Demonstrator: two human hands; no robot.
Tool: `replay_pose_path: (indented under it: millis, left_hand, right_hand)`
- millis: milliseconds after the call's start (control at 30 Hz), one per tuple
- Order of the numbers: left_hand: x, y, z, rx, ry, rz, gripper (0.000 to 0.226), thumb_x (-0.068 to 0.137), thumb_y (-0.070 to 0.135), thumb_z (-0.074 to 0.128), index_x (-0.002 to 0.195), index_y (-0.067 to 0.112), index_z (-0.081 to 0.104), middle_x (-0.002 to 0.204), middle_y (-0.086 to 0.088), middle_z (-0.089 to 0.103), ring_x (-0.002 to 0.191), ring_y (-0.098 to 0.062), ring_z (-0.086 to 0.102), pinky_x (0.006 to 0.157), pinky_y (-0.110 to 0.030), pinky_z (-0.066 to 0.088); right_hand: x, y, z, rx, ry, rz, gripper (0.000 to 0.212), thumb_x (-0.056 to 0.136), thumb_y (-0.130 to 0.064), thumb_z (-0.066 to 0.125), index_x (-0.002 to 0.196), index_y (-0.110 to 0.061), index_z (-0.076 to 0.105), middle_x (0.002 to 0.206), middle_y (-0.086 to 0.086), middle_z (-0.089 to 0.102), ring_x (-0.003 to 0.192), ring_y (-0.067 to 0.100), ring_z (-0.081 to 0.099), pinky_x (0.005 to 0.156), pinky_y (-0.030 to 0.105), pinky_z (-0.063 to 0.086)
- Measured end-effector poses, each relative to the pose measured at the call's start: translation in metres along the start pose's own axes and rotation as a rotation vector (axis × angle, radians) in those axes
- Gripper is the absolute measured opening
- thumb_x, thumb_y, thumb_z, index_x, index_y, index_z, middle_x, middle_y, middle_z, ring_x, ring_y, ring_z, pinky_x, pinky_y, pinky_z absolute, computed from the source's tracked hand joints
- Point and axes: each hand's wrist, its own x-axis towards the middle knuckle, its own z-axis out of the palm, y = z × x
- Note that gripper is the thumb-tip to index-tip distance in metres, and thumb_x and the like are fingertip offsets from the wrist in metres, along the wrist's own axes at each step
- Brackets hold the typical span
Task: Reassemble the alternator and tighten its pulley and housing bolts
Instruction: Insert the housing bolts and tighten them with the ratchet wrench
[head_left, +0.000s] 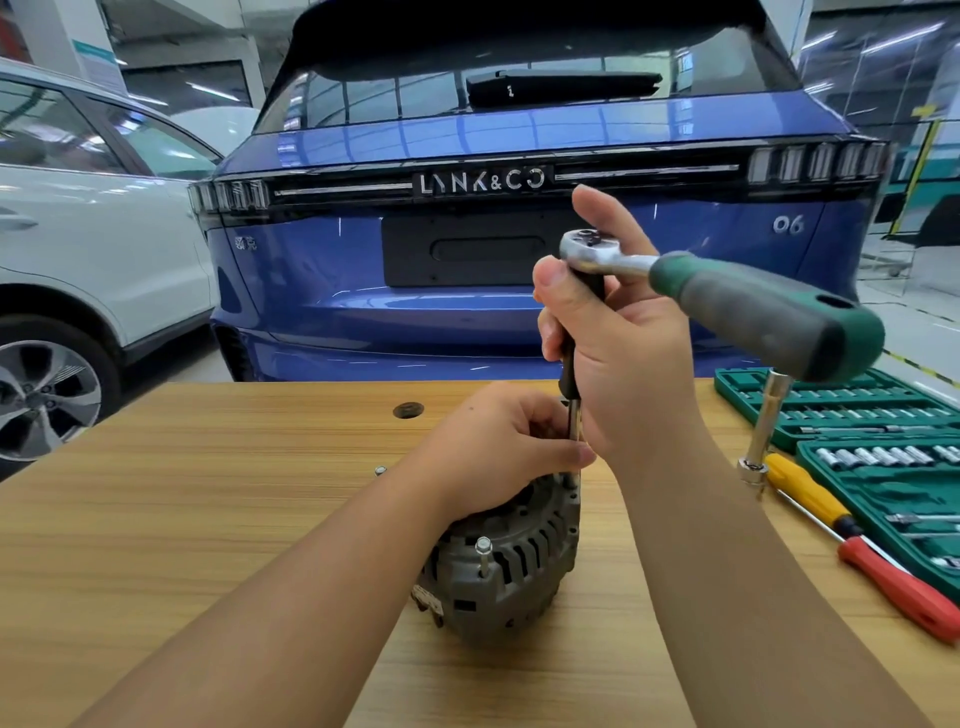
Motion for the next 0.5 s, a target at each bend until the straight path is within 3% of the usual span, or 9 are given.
replay_pose_path:
  millis: [167, 233, 333, 400, 433, 500]
  left_hand:
    - [0.001, 0.000, 0.001, -0.013, 0.005, 0.001, 0.009, 0.090, 0.044, 0.074, 0.090, 0.035, 0.075, 0.086, 0.016, 0.073, 0.078, 0.002, 0.065, 0.065, -0.021, 0.042]
    - [0.001, -0.001, 0.001, -0.011, 0.015, 0.005, 0.008, 0.090, 0.043, 0.075, 0.087, 0.035, 0.074, 0.085, 0.017, 0.072, 0.077, 0.002, 0.064, 0.064, -0.022, 0.042]
    - [0.001, -0.001, 0.001, -0.019, 0.017, 0.011, 0.008, 0.089, 0.042, 0.075, 0.085, 0.036, 0.073, 0.083, 0.017, 0.072, 0.075, 0.002, 0.064, 0.063, -0.022, 0.042]
    - [0.001, -0.002, 0.001, -0.009, 0.015, 0.014, 0.008, 0.089, 0.042, 0.075, 0.084, 0.036, 0.073, 0.083, 0.018, 0.071, 0.074, 0.003, 0.064, 0.059, -0.017, 0.042]
    - [0.001, -0.002, 0.001, -0.009, 0.015, 0.018, 0.008, 0.090, 0.041, 0.075, 0.084, 0.036, 0.073, 0.083, 0.019, 0.071, 0.074, 0.004, 0.064, 0.057, -0.013, 0.042]
    - [0.002, -0.003, 0.001, -0.018, 0.020, 0.022, 0.008, 0.089, 0.041, 0.076, 0.085, 0.035, 0.074, 0.082, 0.019, 0.070, 0.072, 0.007, 0.062, 0.055, -0.007, 0.042]
  right_hand:
    - [-0.002, -0.008, 0.001, 0.166, 0.013, 0.096, 0.044, 0.089, -0.013, 0.050, 0.131, -0.021, 0.057, 0.079, 0.007, 0.058, 0.060, 0.019, 0.045, 0.059, 0.028, 0.041]
    - [0.001, -0.020, 0.003, 0.280, -0.009, 0.194, 0.047, 0.092, -0.018, 0.042, 0.136, -0.008, 0.052, 0.081, 0.015, 0.056, 0.062, 0.024, 0.043, 0.063, 0.033, 0.035]
    - [0.014, -0.031, 0.003, 0.234, -0.031, 0.369, 0.052, 0.097, -0.030, 0.046, 0.143, -0.007, 0.045, 0.075, 0.015, 0.051, 0.061, 0.027, 0.038, 0.059, 0.037, 0.028]
    - [0.015, -0.033, 0.004, 0.274, -0.037, 0.379, 0.053, 0.107, -0.033, 0.020, 0.145, -0.004, 0.042, 0.076, 0.015, 0.049, 0.061, 0.027, 0.036, 0.058, 0.037, 0.026]
    - [0.014, -0.033, 0.005, 0.274, -0.023, 0.374, 0.052, 0.105, -0.035, 0.020, 0.140, -0.006, 0.044, 0.076, 0.014, 0.049, 0.061, 0.026, 0.037, 0.058, 0.036, 0.026]
    - [0.008, -0.029, 0.005, 0.273, 0.014, 0.325, 0.043, 0.091, -0.042, 0.040, 0.120, -0.011, 0.051, 0.075, 0.011, 0.048, 0.057, 0.023, 0.040, 0.055, 0.031, 0.031]
